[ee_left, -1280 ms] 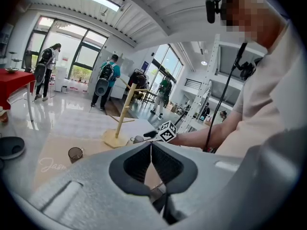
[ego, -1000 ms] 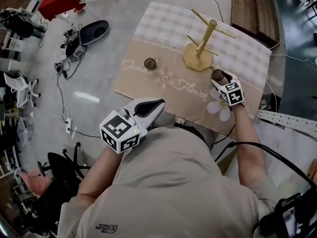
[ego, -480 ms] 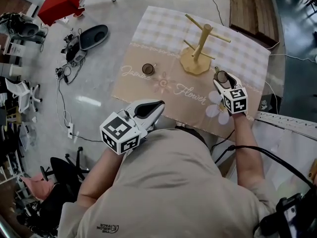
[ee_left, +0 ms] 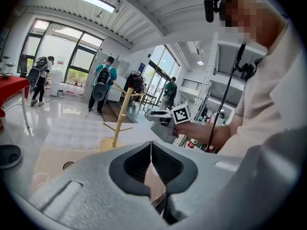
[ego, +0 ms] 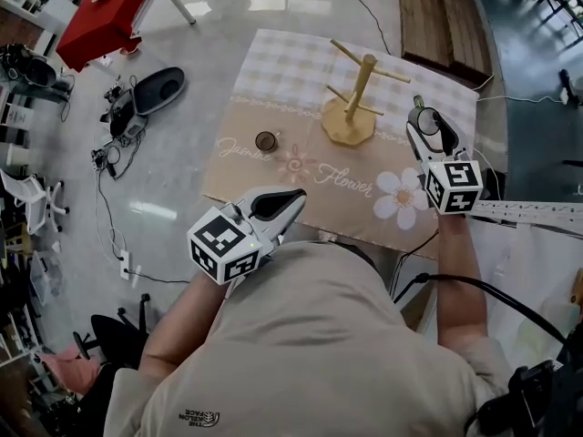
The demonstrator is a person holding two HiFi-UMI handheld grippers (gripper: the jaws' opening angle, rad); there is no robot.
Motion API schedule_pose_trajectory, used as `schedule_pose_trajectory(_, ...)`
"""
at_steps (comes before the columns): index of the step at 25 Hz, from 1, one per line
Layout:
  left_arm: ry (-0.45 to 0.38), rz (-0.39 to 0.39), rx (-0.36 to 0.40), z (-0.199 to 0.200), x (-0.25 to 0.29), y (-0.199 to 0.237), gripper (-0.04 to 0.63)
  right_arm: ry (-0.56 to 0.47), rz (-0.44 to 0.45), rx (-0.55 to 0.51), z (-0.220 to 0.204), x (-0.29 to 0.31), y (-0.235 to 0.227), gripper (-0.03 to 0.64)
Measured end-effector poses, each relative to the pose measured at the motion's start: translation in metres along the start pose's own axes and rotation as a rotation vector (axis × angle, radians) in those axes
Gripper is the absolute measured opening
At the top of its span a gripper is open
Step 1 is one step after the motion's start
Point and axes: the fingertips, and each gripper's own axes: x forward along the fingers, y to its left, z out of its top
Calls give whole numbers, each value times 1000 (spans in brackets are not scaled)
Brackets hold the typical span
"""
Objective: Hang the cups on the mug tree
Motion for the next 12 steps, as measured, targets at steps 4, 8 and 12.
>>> schedule_pose_trajectory(4, -13, -13, 4, 0, -12, 1, 9, -63, -46, -27, 46, -13, 3, 272)
schedule_pose_trajectory(8, -25, -12, 5, -3, -30, 6, 9, -90, -90, -72, 74, -16, 13, 273)
schedule_pose_trajectory(12, -36, -4, -7, -9, -49, 13, 9, -78, -120, -123, 83, -10, 25, 273)
